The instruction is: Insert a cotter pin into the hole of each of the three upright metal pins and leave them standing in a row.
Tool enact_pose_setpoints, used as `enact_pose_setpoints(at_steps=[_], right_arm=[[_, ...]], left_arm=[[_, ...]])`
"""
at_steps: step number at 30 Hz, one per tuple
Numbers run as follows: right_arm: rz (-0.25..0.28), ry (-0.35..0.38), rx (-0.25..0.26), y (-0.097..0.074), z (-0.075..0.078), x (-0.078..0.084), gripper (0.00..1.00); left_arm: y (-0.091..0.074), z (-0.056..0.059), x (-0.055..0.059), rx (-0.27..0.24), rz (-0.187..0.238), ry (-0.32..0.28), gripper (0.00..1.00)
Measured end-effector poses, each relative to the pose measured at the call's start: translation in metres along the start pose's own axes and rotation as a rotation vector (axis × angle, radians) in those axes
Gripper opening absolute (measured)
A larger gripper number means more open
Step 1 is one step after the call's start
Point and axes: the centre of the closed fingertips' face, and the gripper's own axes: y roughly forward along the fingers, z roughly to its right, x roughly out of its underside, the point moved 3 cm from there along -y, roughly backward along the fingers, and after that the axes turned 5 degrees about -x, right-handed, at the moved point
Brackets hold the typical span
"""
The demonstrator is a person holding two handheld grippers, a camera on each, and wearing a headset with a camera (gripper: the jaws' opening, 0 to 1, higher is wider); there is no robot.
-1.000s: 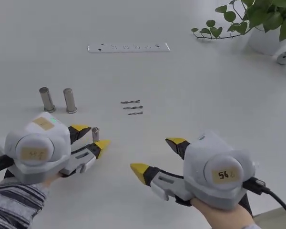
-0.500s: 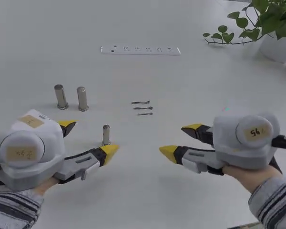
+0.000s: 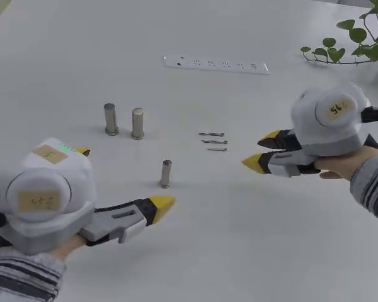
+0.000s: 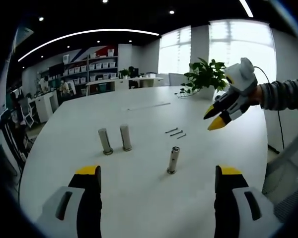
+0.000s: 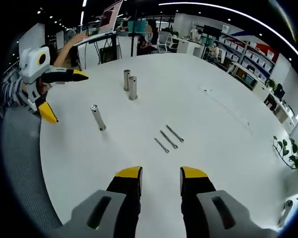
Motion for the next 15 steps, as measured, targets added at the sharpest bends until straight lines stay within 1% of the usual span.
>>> enact_pose_setpoints(at_steps=[1, 2, 3, 5, 7, 9, 11, 12, 13, 14, 15], right_arm=[[-0.013, -0.025, -0.041, 0.004, 0.000, -0.002, 0.26], [-0.025, -0.032, -0.061, 0.006, -0.002, -0.002, 0.26], [-0.049, -0.051, -0.085, 0.010, -0.003, -0.001, 0.26], [-0.077, -0.073, -0.115, 0.014, -0.003, -0.002, 0.25], [-0.093, -0.093, -0.133, 0.019, -0.002, -0.004, 0.25], [-0.099, -0.101, -0.141, 0.023, 0.001, -0.008, 0.23], [-0.106, -0.107, -0.160, 0.027, 0.002, -0.010, 0.20], [-0.113, -0.110, -0.171, 0.032, 0.008, -0.012, 0.19], [-0.120, -0.114, -0.174, 0.035, 0.011, -0.013, 0.19], [-0.140, -0.129, -0.186, 0.038, 0.011, -0.012, 0.18], [-0.149, -0.136, -0.189, 0.040, 0.012, -0.012, 0.17]], left_arm=[[-0.001, -0.001, 0.001, -0.010, -0.003, 0.001, 0.97], [-0.001, -0.004, 0.002, -0.026, -0.012, 0.005, 0.99], [-0.002, -0.005, 0.004, -0.031, -0.022, 0.018, 0.99], [-0.002, -0.007, 0.004, -0.040, -0.021, 0.022, 0.99], [-0.001, -0.008, 0.003, -0.040, -0.017, 0.025, 0.99], [-0.001, -0.009, 0.000, -0.044, -0.007, 0.035, 0.99], [-0.002, -0.008, -0.001, -0.040, -0.002, 0.043, 0.99], [-0.002, -0.007, 0.000, -0.037, -0.008, 0.043, 0.99], [-0.002, -0.005, 0.001, -0.027, -0.015, 0.043, 0.99], [-0.001, -0.004, 0.002, -0.023, -0.021, 0.041, 0.99], [-0.001, -0.003, 0.003, -0.020, -0.024, 0.043, 0.99]])
